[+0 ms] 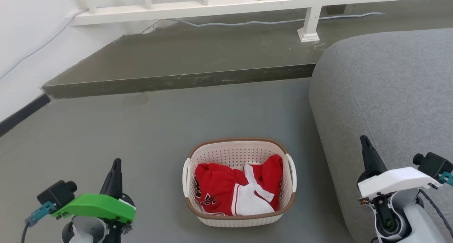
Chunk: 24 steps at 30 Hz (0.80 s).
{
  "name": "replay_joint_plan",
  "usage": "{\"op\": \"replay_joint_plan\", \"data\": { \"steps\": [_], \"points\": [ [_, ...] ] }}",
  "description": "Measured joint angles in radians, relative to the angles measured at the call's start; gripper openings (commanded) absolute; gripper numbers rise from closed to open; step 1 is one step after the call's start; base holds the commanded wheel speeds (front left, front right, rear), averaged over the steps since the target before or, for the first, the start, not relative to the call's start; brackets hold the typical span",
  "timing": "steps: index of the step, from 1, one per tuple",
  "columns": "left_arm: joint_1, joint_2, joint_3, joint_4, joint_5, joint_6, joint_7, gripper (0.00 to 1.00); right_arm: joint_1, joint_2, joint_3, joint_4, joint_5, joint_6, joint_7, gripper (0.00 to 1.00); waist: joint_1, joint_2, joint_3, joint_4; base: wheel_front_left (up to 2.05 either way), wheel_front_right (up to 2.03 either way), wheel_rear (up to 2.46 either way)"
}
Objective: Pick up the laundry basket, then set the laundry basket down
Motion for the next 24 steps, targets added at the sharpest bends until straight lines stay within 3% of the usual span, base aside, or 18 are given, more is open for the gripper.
{"op": "replay_joint_plan", "data": {
  "steps": [24],
  "points": [
    [0.0, 0.0, 0.066, -0.016, -0.256, -0.008, 0.079, 0.0, -0.002, 0.02, -0.08, -0.001, 0.271, 0.019, 0.079, 0.0, 0.0, 0.0, -0.003, 0.01, 0.0, 0.0, 0.0]
  ]
}}
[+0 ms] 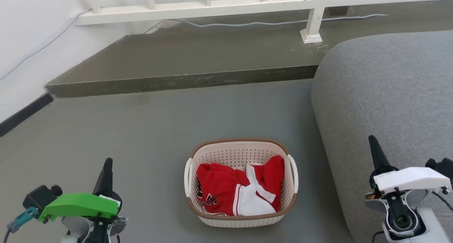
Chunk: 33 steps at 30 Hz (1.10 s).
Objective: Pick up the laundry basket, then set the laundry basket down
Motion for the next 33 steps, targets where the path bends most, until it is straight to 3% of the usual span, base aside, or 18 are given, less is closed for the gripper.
{"op": "replay_joint_plan", "data": {
  "steps": [33],
  "points": [
    [0.0, 0.0, 0.082, -0.023, -0.324, -0.009, 0.097, 0.0, -0.002, 0.021, -0.105, -0.004, 0.346, 0.023, 0.1, 0.0, 0.0, 0.0, -0.004, 0.013, 0.0, 0.0, 0.0]
  ]
}}
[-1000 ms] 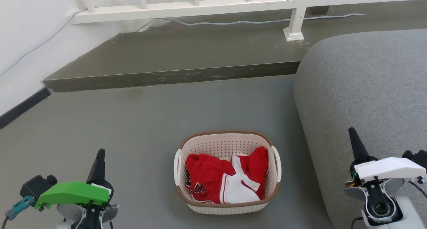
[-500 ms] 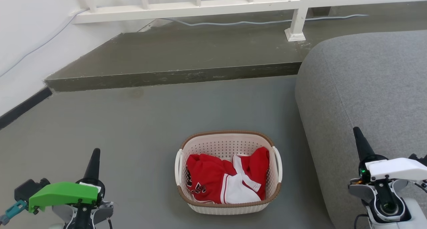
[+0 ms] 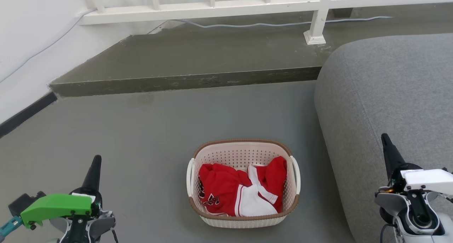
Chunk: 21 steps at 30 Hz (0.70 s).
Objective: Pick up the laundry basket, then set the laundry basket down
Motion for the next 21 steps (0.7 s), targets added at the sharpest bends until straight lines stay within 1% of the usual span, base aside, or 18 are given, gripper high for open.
{"op": "replay_joint_plan", "data": {
  "steps": [3, 5, 15, 21],
  "points": [
    [0.0, 0.0, 0.008, -0.003, -0.031, 0.0, 0.01, 0.0, 0.0, 0.003, -0.009, 0.0, 0.034, 0.001, 0.009, 0.0, 0.0, 0.0, 0.0, 0.001, 0.0, 0.0, 0.0],
    [0.0, 0.0, 0.016, -0.004, -0.053, 0.0, 0.015, 0.0, -0.001, 0.006, -0.015, 0.0, 0.055, 0.008, 0.015, 0.0, 0.0, 0.0, -0.001, 0.002, 0.0, 0.0, 0.0],
    [0.0, 0.0, 0.04, -0.009, -0.152, -0.001, 0.047, 0.0, -0.004, 0.013, -0.047, -0.002, 0.164, 0.009, 0.044, 0.0, 0.0, 0.0, -0.002, 0.006, 0.0, 0.0, 0.0],
    [0.0, 0.0, 0.044, -0.01, -0.168, -0.001, 0.05, 0.0, -0.004, 0.014, -0.05, -0.002, 0.173, 0.009, 0.049, 0.0, 0.0, 0.0, -0.002, 0.006, 0.0, 0.0, 0.0]
  ]
}}
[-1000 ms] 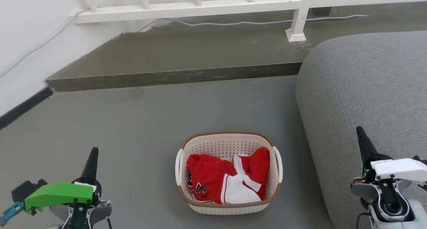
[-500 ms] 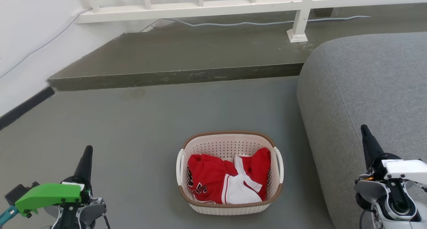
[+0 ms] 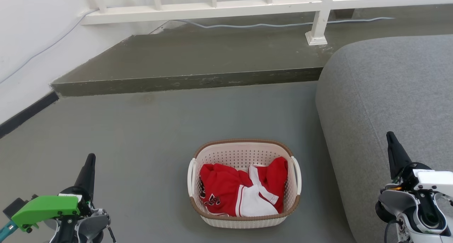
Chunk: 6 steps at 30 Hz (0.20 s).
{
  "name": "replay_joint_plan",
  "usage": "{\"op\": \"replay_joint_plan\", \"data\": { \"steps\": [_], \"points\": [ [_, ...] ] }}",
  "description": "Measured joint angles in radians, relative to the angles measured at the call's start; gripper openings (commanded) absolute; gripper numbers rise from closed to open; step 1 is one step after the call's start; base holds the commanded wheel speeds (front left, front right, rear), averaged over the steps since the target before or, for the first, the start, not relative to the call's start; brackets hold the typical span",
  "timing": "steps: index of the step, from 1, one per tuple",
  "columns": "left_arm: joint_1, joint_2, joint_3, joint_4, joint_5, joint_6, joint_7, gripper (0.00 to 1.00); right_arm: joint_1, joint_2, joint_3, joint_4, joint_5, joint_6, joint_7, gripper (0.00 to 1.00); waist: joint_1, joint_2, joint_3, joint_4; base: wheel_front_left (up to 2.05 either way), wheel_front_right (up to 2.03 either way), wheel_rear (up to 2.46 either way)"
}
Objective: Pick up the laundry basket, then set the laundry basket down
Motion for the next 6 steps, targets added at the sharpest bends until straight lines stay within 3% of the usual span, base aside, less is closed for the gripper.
{"op": "replay_joint_plan", "data": {
  "steps": [6],
  "points": [
    [0.0, 0.0, 0.001, 0.0, 0.0, -0.002, 0.0, 0.0, 0.0, 0.0, 0.0, 0.0, 0.0, 0.0, 0.0, 0.0, 0.0, 0.0, 0.0, 0.0, 0.0, 0.0, 0.0]
  ]
}}
